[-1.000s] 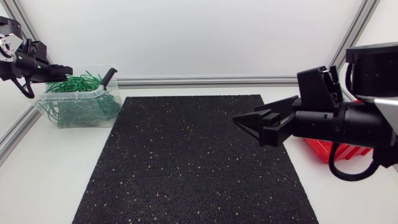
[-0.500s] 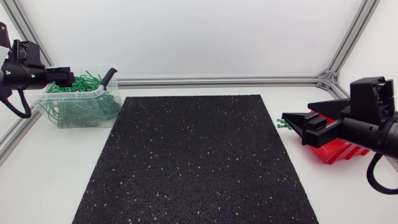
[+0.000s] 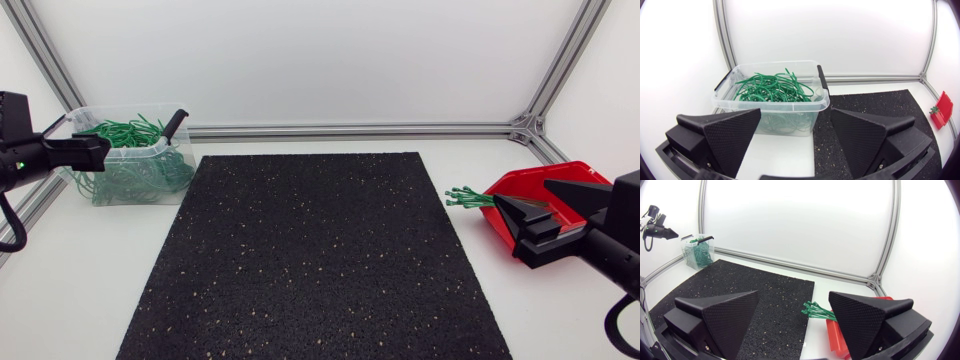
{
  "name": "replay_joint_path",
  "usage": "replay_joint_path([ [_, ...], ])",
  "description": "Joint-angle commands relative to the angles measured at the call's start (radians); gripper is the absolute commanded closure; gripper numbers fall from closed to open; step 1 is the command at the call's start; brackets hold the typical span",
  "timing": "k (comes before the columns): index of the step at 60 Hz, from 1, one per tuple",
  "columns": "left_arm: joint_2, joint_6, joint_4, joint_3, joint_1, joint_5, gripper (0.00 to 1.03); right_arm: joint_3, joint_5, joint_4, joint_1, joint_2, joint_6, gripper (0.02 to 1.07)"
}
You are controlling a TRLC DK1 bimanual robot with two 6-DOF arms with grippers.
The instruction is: Take a green cable tie from the red box, thread the tail through the head to close it, then place it in the transparent bin on the left.
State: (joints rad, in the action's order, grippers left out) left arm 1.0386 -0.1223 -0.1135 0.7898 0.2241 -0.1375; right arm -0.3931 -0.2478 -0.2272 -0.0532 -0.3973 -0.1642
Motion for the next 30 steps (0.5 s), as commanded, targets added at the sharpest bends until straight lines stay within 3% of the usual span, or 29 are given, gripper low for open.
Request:
replay_joint_path([
  [1, -0.057, 0.021, 0.011, -0.073, 0.006, -0.007, 0.05, 0.056, 0.026, 0.031, 0.007, 0.044, 0.024, 0.06],
  [30, -0.446, 0.035, 0.054, -0.400, -0.019, -0.014, 0.05, 0.288, 0.178, 0.166, 0.039, 0.287, 0.120, 0.06],
])
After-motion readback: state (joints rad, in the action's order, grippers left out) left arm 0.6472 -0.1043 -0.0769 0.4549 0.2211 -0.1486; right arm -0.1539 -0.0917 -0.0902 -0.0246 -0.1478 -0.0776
